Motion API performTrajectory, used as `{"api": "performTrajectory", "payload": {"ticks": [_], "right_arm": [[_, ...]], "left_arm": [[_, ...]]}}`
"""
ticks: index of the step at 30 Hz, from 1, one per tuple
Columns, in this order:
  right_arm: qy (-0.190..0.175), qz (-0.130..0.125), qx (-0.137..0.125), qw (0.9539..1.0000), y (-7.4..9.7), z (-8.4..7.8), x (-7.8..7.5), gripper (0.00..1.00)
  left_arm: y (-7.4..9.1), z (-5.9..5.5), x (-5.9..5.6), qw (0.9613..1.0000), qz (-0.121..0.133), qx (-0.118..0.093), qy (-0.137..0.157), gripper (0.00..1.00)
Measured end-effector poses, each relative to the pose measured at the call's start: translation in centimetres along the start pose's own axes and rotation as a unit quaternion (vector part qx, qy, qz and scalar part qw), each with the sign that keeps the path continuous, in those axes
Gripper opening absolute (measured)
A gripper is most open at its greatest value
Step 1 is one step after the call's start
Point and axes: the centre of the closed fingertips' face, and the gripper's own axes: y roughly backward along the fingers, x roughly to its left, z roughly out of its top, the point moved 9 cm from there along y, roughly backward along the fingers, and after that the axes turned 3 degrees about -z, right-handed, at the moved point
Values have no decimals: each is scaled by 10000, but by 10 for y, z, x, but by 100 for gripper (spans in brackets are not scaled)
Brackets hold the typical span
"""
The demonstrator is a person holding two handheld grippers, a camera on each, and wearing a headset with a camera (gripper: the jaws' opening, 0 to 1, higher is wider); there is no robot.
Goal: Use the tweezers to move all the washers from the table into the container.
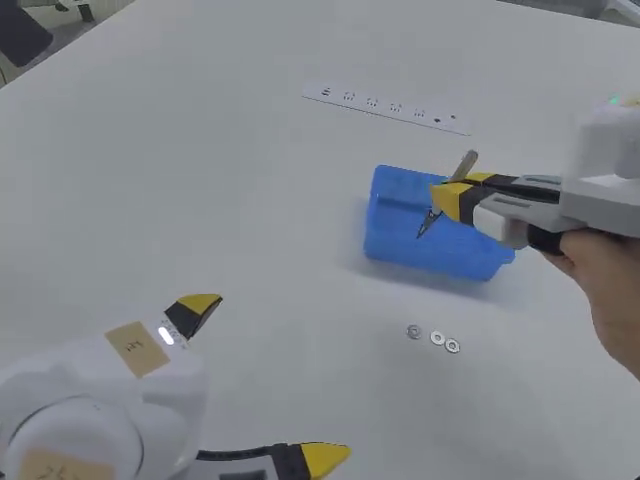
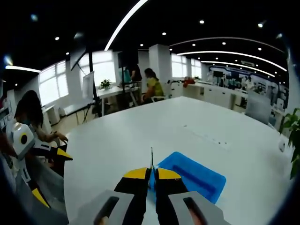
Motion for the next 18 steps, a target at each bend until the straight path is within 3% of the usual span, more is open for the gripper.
{"api": "performTrajectory", "payload": {"ticks": [10, 18], "right_arm": [[-430, -40, 304, 9986, 3, -43, 13, 2], [-523, -44, 454, 9976, 3, -57, 17, 2]], "left_arm": [[-1, -2, -1, 10000, 0, 83, -48, 97], [-2, -2, -2, 9999, -29, 133, -59, 98]]}}
